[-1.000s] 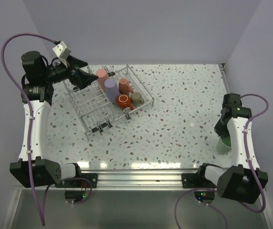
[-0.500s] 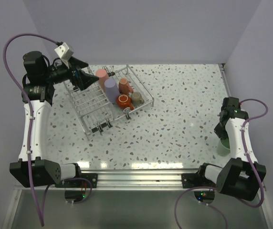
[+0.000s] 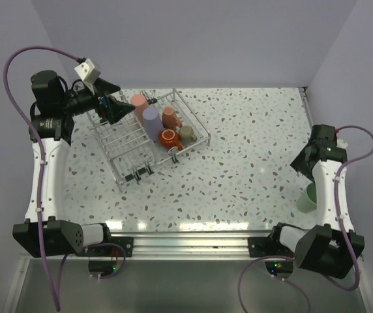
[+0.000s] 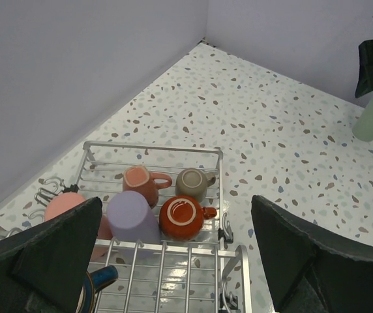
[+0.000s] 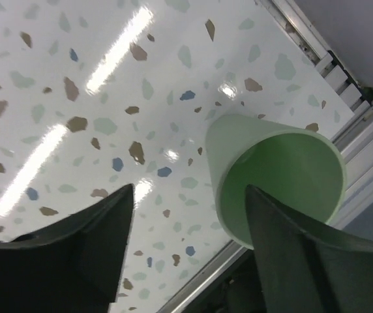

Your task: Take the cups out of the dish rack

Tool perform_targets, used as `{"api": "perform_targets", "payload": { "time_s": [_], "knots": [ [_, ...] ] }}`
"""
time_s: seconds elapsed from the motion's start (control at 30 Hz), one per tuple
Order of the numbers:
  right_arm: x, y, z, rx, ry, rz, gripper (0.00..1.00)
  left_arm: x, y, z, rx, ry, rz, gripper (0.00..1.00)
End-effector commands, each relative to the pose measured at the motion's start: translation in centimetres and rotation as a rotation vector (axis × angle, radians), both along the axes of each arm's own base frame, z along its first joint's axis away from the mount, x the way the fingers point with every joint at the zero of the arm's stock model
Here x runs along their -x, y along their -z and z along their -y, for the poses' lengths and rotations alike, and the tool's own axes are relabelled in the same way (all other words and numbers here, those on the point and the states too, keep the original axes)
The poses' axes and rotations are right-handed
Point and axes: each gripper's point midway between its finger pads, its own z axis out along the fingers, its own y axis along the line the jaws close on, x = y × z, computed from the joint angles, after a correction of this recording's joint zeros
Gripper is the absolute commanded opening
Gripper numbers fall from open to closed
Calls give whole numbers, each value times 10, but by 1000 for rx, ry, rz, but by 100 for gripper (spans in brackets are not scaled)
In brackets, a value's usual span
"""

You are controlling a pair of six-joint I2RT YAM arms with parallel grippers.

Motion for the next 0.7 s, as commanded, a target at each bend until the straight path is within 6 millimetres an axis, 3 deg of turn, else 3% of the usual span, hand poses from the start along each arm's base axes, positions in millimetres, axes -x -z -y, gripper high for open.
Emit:
{"api": "perform_targets", "payload": {
  "time_s": [0.0,0.13,0.3,0.37,0.43,0.53,0.67],
  "knots": [
    [-11,-52,6,52,1,133,81,10,-15,3,3,3,40,100],
    [-13,-90,6,82,-35,212,98,10,-19,1,14,-28,35,100],
    [-21,-145,-9,77,-124,398,98,0,-15,-20,-51,-181,28,100],
    [-24,-158,-15,63,-154,452,98,-3,-16,-28,-94,-229,47,100],
    [-31,-172,-28,25,-212,529,98,-5,-14,-40,-141,-300,50,100],
    [-46,-196,-63,-80,-385,660,95,-8,-20,-55,-215,-374,91,99],
    [-62,-237,-121,-203,-683,862,89,-9,-35,-66,-265,-427,113,99]
  ]
}}
